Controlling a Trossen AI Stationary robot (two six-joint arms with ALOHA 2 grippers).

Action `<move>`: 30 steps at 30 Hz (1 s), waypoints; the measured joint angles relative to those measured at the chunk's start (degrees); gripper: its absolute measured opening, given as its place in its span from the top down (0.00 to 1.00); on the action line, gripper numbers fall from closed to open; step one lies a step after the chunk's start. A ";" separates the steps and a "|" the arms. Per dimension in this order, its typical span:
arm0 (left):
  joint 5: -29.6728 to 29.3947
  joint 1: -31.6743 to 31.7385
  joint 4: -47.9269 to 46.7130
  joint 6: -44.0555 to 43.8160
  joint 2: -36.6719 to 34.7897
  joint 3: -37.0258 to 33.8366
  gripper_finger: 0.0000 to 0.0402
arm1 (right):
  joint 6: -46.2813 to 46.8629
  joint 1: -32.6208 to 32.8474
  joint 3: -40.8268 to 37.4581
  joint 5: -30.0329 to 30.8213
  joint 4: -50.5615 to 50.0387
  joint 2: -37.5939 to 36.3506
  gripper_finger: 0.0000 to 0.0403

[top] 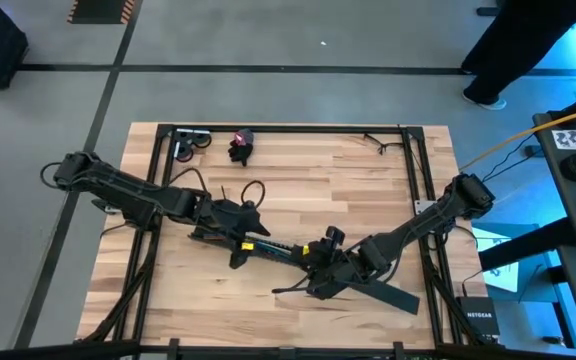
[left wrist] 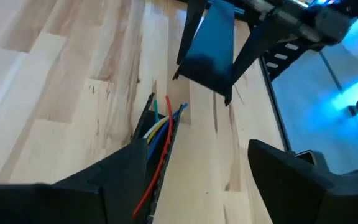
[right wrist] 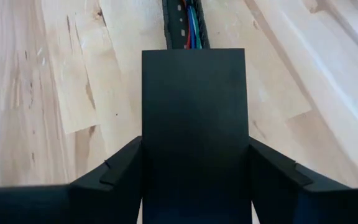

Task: Ziptie cables
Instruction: Close the black cable duct

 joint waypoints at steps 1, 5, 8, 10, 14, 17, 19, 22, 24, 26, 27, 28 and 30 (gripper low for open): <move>-0.25 -0.20 0.47 0.34 0.64 0.00 0.32 | 0.65 0.00 0.00 -0.35 0.01 0.00 0.45; -0.56 -1.28 4.09 0.93 3.84 0.00 0.32 | 2.57 0.00 0.00 -1.19 0.03 0.00 0.45; -0.58 -2.20 5.64 1.06 6.31 0.00 0.32 | 3.63 0.00 -0.02 -1.03 0.03 0.00 0.45; -0.58 -2.62 5.56 1.21 7.50 0.00 0.32 | 4.67 0.00 -0.02 -0.75 0.06 0.00 0.45; -0.70 -2.87 5.55 3.85 9.40 0.00 0.32 | 5.48 0.02 -0.04 -0.74 -0.04 0.00 0.45; -0.78 -2.53 6.14 5.30 10.90 0.00 0.32 | 7.02 -0.01 -0.04 -0.52 0.02 0.00 0.45; -0.80 -2.33 6.10 6.44 11.74 0.00 0.32 | 7.79 0.00 -0.04 1.21 0.04 0.00 0.45; -0.80 -2.02 7.25 7.85 12.99 -0.02 0.32 | 8.03 0.00 -0.04 2.61 0.00 0.00 0.45; -0.82 -1.81 8.59 9.56 13.97 -0.02 0.32 | 7.80 -0.02 -0.04 2.57 0.06 0.00 0.45; -0.80 -1.45 10.13 11.55 14.84 -0.02 0.32 | 6.30 -0.01 -0.04 2.29 -0.01 0.00 0.45; -0.80 -1.32 10.58 12.02 15.29 -0.02 0.32 | 5.79 -0.02 -0.04 2.22 -0.37 0.00 0.45; -0.80 -1.15 11.15 12.35 15.86 -0.02 0.32 | 5.45 -0.02 -0.33 2.24 -0.15 0.00 0.45; -0.80 -1.13 12.77 13.32 17.18 -0.02 0.32 | 5.43 -0.01 -1.51 2.09 0.86 0.00 0.45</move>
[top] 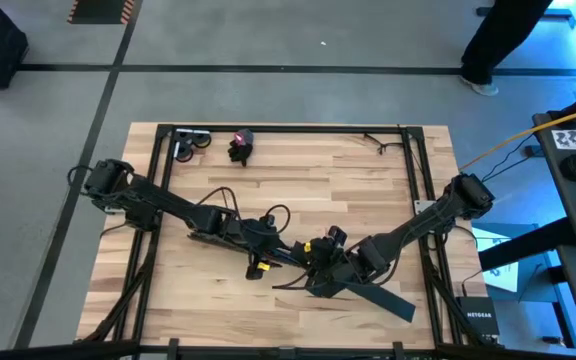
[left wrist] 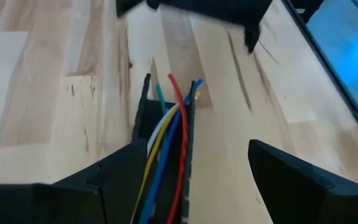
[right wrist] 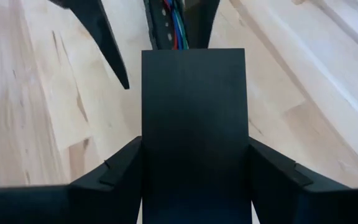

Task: Ziptie cables
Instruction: Close the black cable duct

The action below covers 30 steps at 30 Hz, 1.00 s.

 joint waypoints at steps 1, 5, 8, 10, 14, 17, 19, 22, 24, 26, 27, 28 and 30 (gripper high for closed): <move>0.03 0.00 1.01 0.39 0.69 0.00 0.32 | 0.11 0.01 -0.64 -0.49 0.17 0.00 0.45; 1.49 -0.03 6.26 2.65 3.74 0.00 0.32 | 0.74 0.01 -3.41 -2.15 1.96 0.00 0.45; 2.13 -0.04 9.79 2.95 6.03 0.00 0.32 | 0.98 0.01 -5.09 -2.54 3.75 0.02 0.45; 2.14 -0.04 12.32 3.11 7.43 0.00 0.32 | 1.08 0.01 -5.70 -3.32 4.21 0.02 0.45; 2.16 0.04 15.01 6.26 9.17 0.02 0.32 | 0.66 0.01 -6.12 -4.45 4.11 0.02 0.45; 0.26 0.10 15.51 8.91 9.05 0.27 0.32 | 0.49 0.05 -6.10 -4.43 4.25 0.02 0.45; 0.17 0.28 15.21 8.85 9.04 0.26 0.32 | 1.80 0.37 -6.10 -4.31 4.61 0.02 0.45; 0.32 0.33 15.03 9.21 9.06 0.24 0.32 | 2.48 0.69 -6.09 -2.89 6.99 0.02 0.45; 0.47 0.48 15.38 10.58 9.16 0.24 0.32 | 2.23 0.75 -6.05 -2.81 6.90 0.02 0.45; 0.72 0.88 16.04 12.31 9.76 0.25 0.32 | 2.08 0.75 -6.05 -2.81 6.56 0.02 0.45; 0.90 1.21 16.23 12.81 10.12 0.24 0.32 | 2.09 0.75 -6.05 -2.81 6.50 0.02 0.45; 1.69 1.65 17.74 12.83 10.94 0.25 0.32 | 2.22 0.75 -6.05 -2.77 6.39 0.02 0.45; 3.67 2.02 19.52 11.89 12.14 0.24 0.32 | 2.56 0.75 -6.05 -2.78 6.33 0.02 0.45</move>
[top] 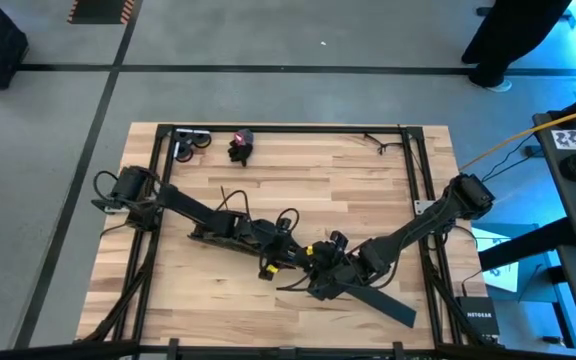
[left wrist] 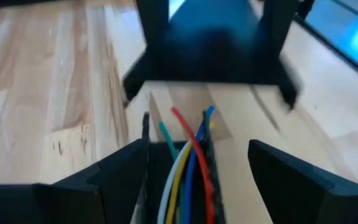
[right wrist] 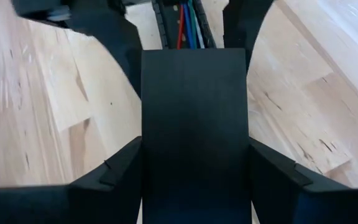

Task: Ziptie cables
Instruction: Close the black cable duct

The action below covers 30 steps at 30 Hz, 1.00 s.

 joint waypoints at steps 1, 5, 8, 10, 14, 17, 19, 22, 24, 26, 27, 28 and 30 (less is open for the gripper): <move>0.19 0.08 1.36 0.15 1.02 0.00 0.32 | 0.01 0.00 0.00 -0.16 -0.25 0.00 0.45; -2.42 0.48 5.75 3.71 3.64 0.18 0.32 | 0.47 0.04 0.00 -1.08 -0.66 0.00 0.45; 0.55 1.10 7.10 3.84 5.23 0.20 0.32 | 0.44 0.04 0.00 -2.13 -0.77 0.00 0.45; 1.55 1.20 7.54 2.40 6.14 0.20 0.32 | 0.49 0.05 0.00 -2.66 -1.21 0.00 0.45; 0.58 1.38 9.68 0.78 8.87 0.32 0.32 | 0.72 0.04 0.00 -3.07 -0.63 0.00 0.45; 0.42 1.97 11.49 -1.32 10.48 0.09 0.32 | 1.57 0.02 0.02 -2.94 -0.77 0.00 0.45; 0.16 2.17 13.50 -2.20 10.74 0.27 0.32 | 1.61 0.04 0.02 -2.85 -1.10 0.00 0.45; 0.43 2.08 14.54 -2.76 11.17 0.24 0.32 | 1.63 0.04 0.02 -2.70 -1.09 0.00 0.45; 0.72 1.74 17.60 -2.69 12.18 0.18 0.32 | 1.63 0.02 0.02 -2.69 -1.16 0.00 0.45; 0.79 1.52 21.08 -2.78 13.65 0.28 0.32 | 1.63 0.02 0.02 -2.70 -1.46 0.00 0.45; 0.79 1.42 22.16 -3.31 14.52 0.51 0.32 | 1.58 0.02 0.02 -2.75 -1.66 0.00 0.45; 0.82 1.41 23.29 -4.06 15.25 0.83 0.32 | 1.46 0.02 0.02 -2.98 -1.92 0.00 0.45; 0.80 1.44 23.51 -5.58 16.18 1.89 0.32 | 1.32 0.00 0.02 -3.07 -2.70 0.00 0.45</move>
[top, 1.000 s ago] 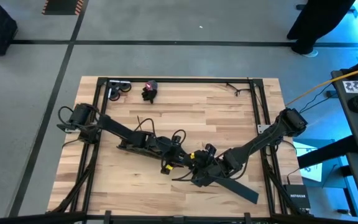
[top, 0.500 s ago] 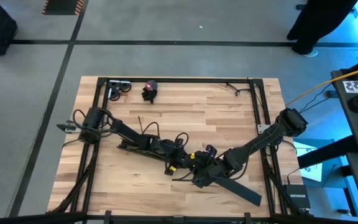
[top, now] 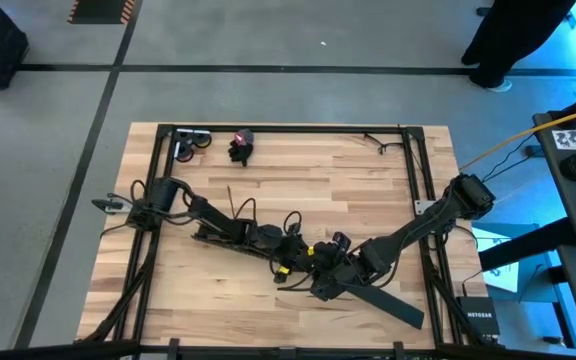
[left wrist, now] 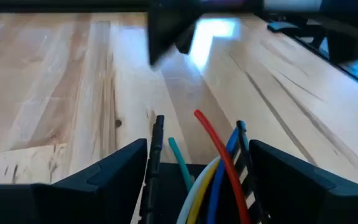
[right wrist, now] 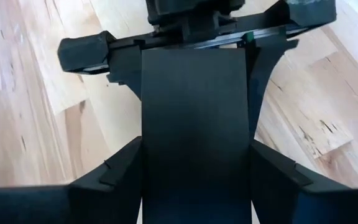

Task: Ziptie cables
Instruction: Close the black cable duct

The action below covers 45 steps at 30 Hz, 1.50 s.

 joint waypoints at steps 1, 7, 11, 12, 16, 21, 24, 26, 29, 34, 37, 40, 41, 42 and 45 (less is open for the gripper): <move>0.00 0.02 -0.39 -0.44 0.24 0.50 0.33 | -0.10 0.00 0.00 -0.02 -0.44 0.00 0.45; 0.03 0.02 -2.21 -0.61 0.35 1.46 0.50 | -2.09 0.02 0.00 -1.79 -3.60 0.00 0.45; 0.31 -0.15 -6.34 -0.72 -0.17 1.69 0.58 | -4.43 -0.02 0.00 -3.17 -8.28 0.00 0.45; 0.88 -0.24 -8.26 -0.78 -0.68 1.70 0.58 | -4.99 -0.12 -0.21 -3.41 -8.31 0.00 0.45; 1.50 -0.44 -13.28 0.17 -2.50 1.52 0.57 | -7.44 -0.49 -4.05 -6.50 -3.50 0.00 0.45; 1.50 -0.24 -14.10 0.89 -3.48 1.41 0.53 | -7.42 -2.04 -7.63 -8.23 0.49 0.09 0.45; 1.45 -0.24 -14.11 0.41 -3.46 1.39 0.51 | -10.39 -2.80 -7.87 -9.75 5.88 0.09 0.45; 1.45 -0.24 -13.87 0.30 -3.45 1.34 0.50 | -11.44 -2.75 -8.53 -9.92 9.27 0.10 0.45; 1.31 -0.24 -13.83 0.28 -3.43 1.33 0.49 | -9.83 -3.30 -8.85 -10.45 8.20 1.22 0.45; 1.06 -0.57 -13.99 0.33 -3.41 1.28 0.48 | -9.76 -3.66 -8.71 -10.98 8.75 3.33 0.45; 1.08 -0.59 -14.03 0.35 -3.41 1.26 0.48 | -10.15 -3.70 -8.69 -10.76 9.01 3.85 0.45; 1.10 -0.59 -14.37 1.12 -3.41 1.28 0.48 | -10.50 -3.71 -7.21 -9.91 7.02 3.91 0.45; 1.08 -0.59 -14.36 1.31 -3.41 1.28 0.48 | -10.95 -3.67 -6.42 -9.86 5.99 4.03 0.45; 1.09 -0.59 -14.36 1.41 -3.41 1.28 0.48 | -11.77 -3.67 -5.57 -9.90 4.86 4.15 0.45; 1.15 -0.59 -14.40 1.81 -3.41 1.28 0.48 | -12.73 -3.06 -3.31 -8.76 1.84 4.28 0.45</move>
